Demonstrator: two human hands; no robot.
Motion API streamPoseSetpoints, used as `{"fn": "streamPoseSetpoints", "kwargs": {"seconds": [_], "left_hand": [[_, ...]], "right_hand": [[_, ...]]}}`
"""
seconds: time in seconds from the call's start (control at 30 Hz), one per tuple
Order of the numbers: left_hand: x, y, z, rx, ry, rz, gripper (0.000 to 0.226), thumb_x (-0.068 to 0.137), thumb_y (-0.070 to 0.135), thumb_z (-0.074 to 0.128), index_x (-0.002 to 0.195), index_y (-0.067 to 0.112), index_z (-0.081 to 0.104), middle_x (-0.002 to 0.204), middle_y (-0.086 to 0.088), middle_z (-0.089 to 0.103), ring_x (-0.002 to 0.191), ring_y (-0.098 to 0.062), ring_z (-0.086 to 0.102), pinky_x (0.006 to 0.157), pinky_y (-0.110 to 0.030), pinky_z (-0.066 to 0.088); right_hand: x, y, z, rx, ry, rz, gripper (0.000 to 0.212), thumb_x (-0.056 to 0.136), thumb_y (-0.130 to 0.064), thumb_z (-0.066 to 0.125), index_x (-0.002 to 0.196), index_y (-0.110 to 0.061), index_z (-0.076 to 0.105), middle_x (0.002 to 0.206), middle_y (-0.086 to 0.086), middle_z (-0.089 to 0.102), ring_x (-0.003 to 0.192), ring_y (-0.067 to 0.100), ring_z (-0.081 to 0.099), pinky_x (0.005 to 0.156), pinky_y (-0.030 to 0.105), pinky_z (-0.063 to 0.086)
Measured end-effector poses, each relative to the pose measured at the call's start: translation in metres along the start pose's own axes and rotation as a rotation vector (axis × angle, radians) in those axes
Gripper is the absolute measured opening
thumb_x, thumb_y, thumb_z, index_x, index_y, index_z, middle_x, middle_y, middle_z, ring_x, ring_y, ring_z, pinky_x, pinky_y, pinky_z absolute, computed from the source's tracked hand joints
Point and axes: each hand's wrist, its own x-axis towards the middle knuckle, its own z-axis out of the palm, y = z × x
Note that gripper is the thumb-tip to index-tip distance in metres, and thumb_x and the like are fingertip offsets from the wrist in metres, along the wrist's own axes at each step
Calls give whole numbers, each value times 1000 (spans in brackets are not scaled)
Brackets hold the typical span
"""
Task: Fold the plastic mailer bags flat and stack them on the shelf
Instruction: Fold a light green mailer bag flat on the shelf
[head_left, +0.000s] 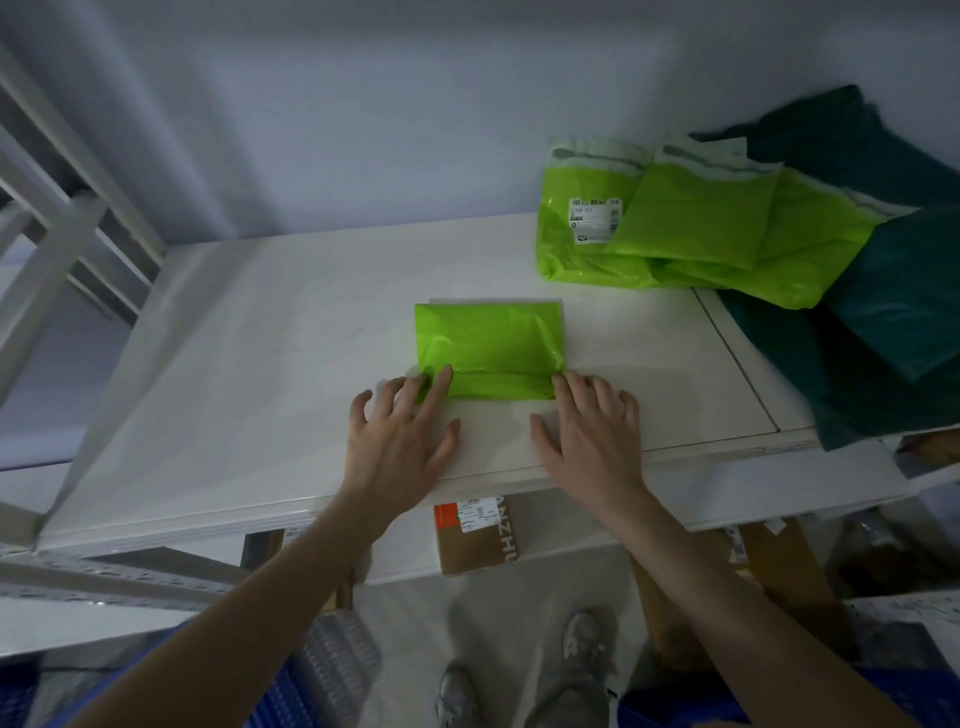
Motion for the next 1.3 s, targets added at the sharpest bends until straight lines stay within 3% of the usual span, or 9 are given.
{"fn": "streamPoseSetpoints", "kwargs": {"seconds": [0.23,0.37,0.5,0.63,0.7,0.83,0.93,1.1,1.3], "left_hand": [[3,-6,-2,-144,15,-57,55,88,53,29,132,27,51,112,-4,56,109,-25,53,99,-48,33],[27,-4,-16,-272,111,-78,50,90,50,28,119,25,59,117,-4,52,113,-24,49,101,-46,31],[67,8,-20,-345,126,-62,57,91,45,18,125,17,54,132,-3,49,123,-23,45,100,-36,32],[93,14,-7,-264,-66,23,72,87,49,4,145,16,33,152,-2,31,139,-20,29,112,-36,22],[94,12,6,-232,-158,4,57,96,46,16,147,23,26,155,3,24,142,-16,22,114,-34,19],[94,13,7,-322,-209,-59,47,98,42,31,145,33,28,154,10,23,143,-12,17,113,-38,19],[97,13,1,-394,-239,-119,46,96,43,36,142,36,33,152,10,27,140,-14,22,110,-43,21],[92,14,8,-439,-218,-160,51,94,47,38,144,38,28,156,3,19,144,-17,13,114,-43,14],[92,13,9,-550,-208,-204,88,76,63,24,150,19,8,158,-6,11,146,-20,7,114,-41,8]], "right_hand": [[1,11,-4,64,2,78,61,81,-52,36,112,-4,60,116,8,60,109,29,47,89,47,42],[20,14,-23,364,47,121,71,82,-46,23,133,-1,44,127,15,50,117,31,44,94,44,40],[66,-1,-30,402,141,-30,61,89,-34,24,134,1,44,133,17,50,124,32,44,105,40,36],[102,-28,-15,313,-66,-211,70,87,-41,9,137,-5,43,144,10,43,134,25,38,110,45,30],[106,-32,-1,261,-131,-255,72,85,-41,6,133,-6,48,140,9,49,128,23,45,104,41,36],[101,-30,11,205,-55,-219,47,84,-31,34,110,-10,67,107,3,70,93,20,67,76,29,53],[101,-31,9,205,3,-182,46,80,-33,36,107,-14,68,103,1,70,91,20,68,73,29,53],[96,-29,6,206,-141,-72,56,89,-49,26,138,-26,41,141,7,43,131,28,38,104,51,30],[96,-31,2,356,-252,42,61,94,-48,38,148,-25,20,157,9,17,144,23,13,114,49,14]]}}
